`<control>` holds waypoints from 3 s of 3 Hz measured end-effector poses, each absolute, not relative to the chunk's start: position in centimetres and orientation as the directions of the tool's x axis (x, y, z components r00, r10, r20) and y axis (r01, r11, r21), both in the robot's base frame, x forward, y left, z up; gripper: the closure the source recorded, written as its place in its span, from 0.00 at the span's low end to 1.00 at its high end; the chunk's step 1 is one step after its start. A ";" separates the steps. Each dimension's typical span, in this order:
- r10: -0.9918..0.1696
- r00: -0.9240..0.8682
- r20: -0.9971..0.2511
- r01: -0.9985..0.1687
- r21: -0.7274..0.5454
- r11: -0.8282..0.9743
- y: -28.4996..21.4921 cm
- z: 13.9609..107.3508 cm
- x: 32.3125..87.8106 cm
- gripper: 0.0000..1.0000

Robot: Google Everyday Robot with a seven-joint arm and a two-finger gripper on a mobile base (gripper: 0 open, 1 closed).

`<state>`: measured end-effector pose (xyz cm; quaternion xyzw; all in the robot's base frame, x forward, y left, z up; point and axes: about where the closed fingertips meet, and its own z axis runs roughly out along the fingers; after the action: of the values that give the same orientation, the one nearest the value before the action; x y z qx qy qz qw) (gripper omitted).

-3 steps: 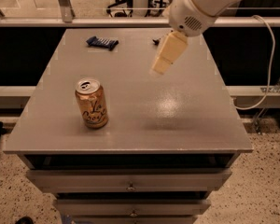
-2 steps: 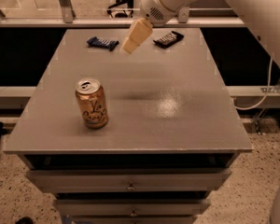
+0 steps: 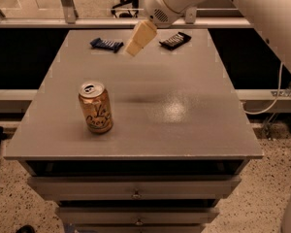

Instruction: Pick rxbar blueberry

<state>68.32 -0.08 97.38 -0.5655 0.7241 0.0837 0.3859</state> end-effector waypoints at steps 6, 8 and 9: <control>-0.463 -0.363 -0.808 -0.767 -0.023 0.641 9.5 85.7 85.9 0.02; -0.461 -0.378 -0.803 -0.763 -0.013 0.647 10.3 84.1 86.5 0.55; -0.461 -0.382 -0.801 -0.760 -0.011 0.650 10.1 83.7 86.5 0.86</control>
Offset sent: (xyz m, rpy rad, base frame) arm 0.1458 0.0634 -0.0559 0.1865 -0.0300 -0.2338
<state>86.52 10.07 83.68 -0.3763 0.8111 0.1827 0.4090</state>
